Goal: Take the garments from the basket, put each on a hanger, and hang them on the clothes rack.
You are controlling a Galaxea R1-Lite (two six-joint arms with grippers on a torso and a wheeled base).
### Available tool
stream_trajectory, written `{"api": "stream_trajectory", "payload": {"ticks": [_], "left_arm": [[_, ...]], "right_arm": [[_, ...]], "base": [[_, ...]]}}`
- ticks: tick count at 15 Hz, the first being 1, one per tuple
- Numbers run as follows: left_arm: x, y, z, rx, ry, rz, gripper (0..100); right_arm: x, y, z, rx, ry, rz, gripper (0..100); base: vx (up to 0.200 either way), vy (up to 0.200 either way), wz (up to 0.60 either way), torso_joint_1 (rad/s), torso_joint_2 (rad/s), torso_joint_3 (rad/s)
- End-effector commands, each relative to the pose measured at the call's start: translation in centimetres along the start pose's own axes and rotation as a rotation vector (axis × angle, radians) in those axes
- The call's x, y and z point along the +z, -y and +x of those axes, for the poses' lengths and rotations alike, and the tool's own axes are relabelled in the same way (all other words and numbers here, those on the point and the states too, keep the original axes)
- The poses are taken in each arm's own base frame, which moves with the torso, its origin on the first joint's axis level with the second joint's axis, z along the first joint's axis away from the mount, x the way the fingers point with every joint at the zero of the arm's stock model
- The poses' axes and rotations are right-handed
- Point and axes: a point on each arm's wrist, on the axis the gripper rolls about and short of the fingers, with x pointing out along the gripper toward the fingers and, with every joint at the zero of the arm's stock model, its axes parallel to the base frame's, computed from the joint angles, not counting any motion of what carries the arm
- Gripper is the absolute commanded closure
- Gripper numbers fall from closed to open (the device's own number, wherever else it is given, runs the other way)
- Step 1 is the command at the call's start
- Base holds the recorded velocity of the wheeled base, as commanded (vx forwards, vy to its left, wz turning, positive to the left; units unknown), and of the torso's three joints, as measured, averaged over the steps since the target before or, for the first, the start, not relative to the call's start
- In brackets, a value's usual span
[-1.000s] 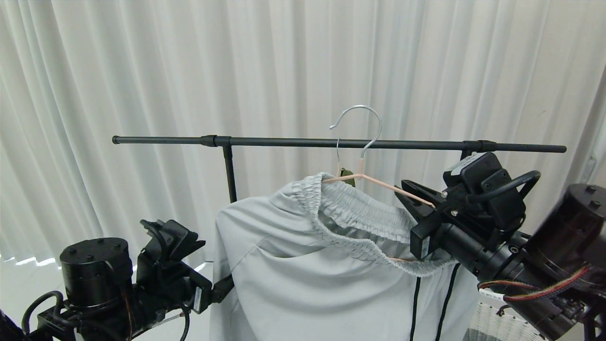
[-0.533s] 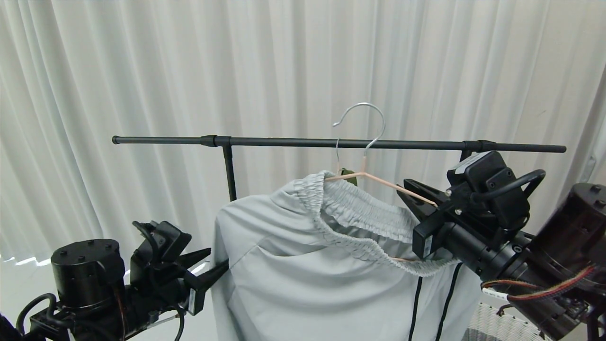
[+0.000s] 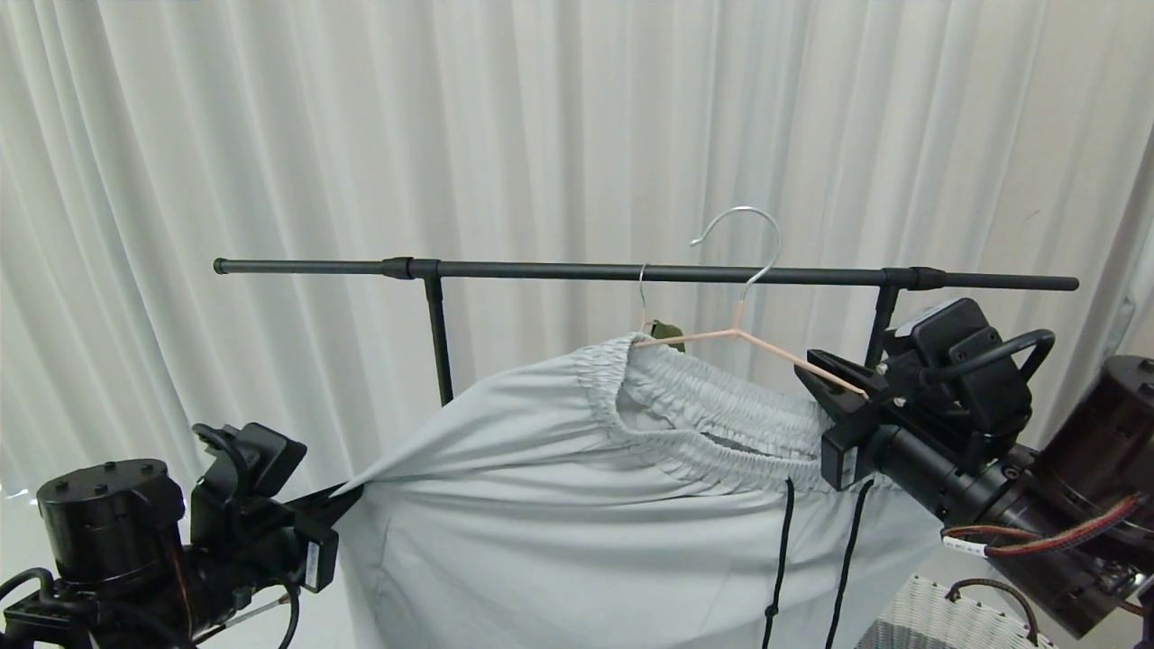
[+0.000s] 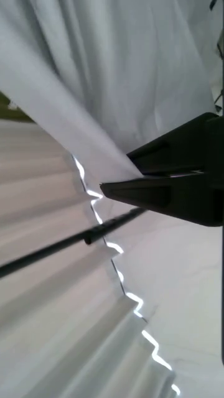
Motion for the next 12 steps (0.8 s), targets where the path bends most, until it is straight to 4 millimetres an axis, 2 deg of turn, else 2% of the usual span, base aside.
{"api": "stream_trajectory", "payload": {"ticks": [1,6,7,12], "left_arm": [[0.0,-0.4,0.0,0.02,-0.001,-0.005,100],[-0.2,-0.3,-0.5,0.027,-0.008,-0.008,100],[-0.2,-0.2,-0.7,0.027,-0.003,-0.004,0],[-0.1,-0.1,-1.0,0.028,0.0,0.025,0]], "right_arm": [[0.2,0.3,-0.2,-0.011,0.007,0.002,100],[0.0,0.3,-0.3,-0.008,0.0,0.0,100],[0.0,0.3,-0.3,-0.008,-0.001,-0.001,100],[-0.1,0.5,-0.2,-0.021,-0.006,-0.002,100]], "base": [[0.0,0.0,0.0,0.0,0.0,0.0],[0.0,0.0,0.0,0.0,0.0,0.0],[0.0,0.0,0.0,0.0,0.0,0.0],[0.0,0.0,0.0,0.0,0.0,0.0]]}}
